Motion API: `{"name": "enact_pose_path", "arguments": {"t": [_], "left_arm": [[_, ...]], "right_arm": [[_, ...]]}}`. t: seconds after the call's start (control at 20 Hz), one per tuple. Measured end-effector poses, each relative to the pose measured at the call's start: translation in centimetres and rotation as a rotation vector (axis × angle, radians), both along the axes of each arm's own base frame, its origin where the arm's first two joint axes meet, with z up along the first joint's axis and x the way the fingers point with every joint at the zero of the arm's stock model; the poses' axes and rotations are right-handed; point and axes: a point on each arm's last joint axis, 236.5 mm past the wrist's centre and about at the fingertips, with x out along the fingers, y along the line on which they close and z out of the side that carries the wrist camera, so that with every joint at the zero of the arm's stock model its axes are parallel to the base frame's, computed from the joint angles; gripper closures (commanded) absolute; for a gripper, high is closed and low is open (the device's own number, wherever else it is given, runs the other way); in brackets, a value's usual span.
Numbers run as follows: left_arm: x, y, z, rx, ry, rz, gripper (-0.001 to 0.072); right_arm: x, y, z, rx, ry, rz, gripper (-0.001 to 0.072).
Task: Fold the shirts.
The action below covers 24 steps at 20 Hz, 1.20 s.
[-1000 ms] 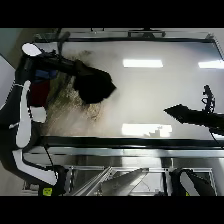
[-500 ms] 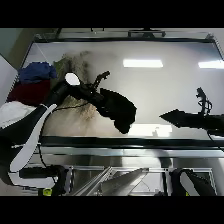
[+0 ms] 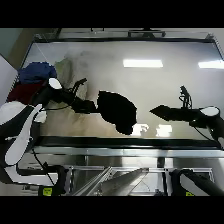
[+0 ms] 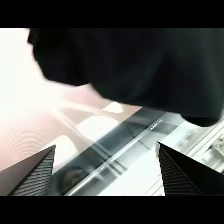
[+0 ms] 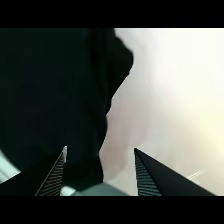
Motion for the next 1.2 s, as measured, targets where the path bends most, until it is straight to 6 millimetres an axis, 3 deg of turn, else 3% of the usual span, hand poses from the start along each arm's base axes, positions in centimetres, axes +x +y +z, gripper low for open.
{"name": "enact_pose_path", "arguments": {"t": [0.1, 0.3, 0.4, 0.45, 0.5, 0.55, 0.6, 0.75, 0.85, 1.0, 1.1, 1.2], "left_arm": [[-0.5, -1.1, -1.4, -0.082, 0.02, 0.03, -0.0008], [-1.0, -5.3, -3.6, -0.213, 0.052, 0.027, 0.0003], [-0.8, -7.2, -4.5, -0.242, 0.061, 0.005, 0.0193], [-0.5, -7.9, -4.7, -0.251, 0.061, -0.009, 0.0352], [-0.3, -8.6, -4.8, -0.266, 0.067, -0.024, 0.0595], [-0.1, -9.0, -4.8, -0.279, 0.071, -0.039, 0.071], [0.1, -9.3, -4.7, -0.293, 0.074, -0.058, 0.0711], [0.8, -9.3, -3.3, -0.335, 0.075, -0.076, 0.0713], [1.6, -8.8, -0.6, -0.371, 0.045, -0.071, 0.0713], [2.2, -7.5, 5.7, -0.419, -0.051, -0.063, 0.0712], [2.0, -6.8, 11.4, -0.446, -0.148, -0.073, 0.0711], [0.7, -6.7, 18.2, -0.467, -0.269, -0.114, 0.0711]], "right_arm": [[2.3, 1.2, -1.5, 0.0, 0.022, 0.031, 0.023], [6.5, 5.4, -4.9, 0.02, 0.087, 0.13, 0.023], [7.3, 8.0, -6.1, 0.055, 0.126, 0.195, 0.0262], [7.6, 9.2, -6.4, 0.074, 0.141, 0.223, 0.0434], [7.7, 10.0, -6.6, 0.091, 0.151, 0.243, 0.0553], [7.9, 10.7, -6.6, 0.105, 0.159, 0.258, 0.0651], [7.9, 11.2, -6.5, 0.117, 0.161, 0.274, 0.0688], [7.8, 11.9, -5.1, 0.15, 0.147, 0.323, 0.0689], [7.7, 11.8, -2.6, 0.164, 0.104, 0.35, 0.0689], [7.9, 11.1, 4.2, 0.175, -0.036, 0.38, 0.0689], [7.6, 10.5, 10.9, 0.165, -0.188, 0.395, 0.069], [5.9, 10.1, 18.5, 0.144, -0.369, 0.412, 0.0689]]}}
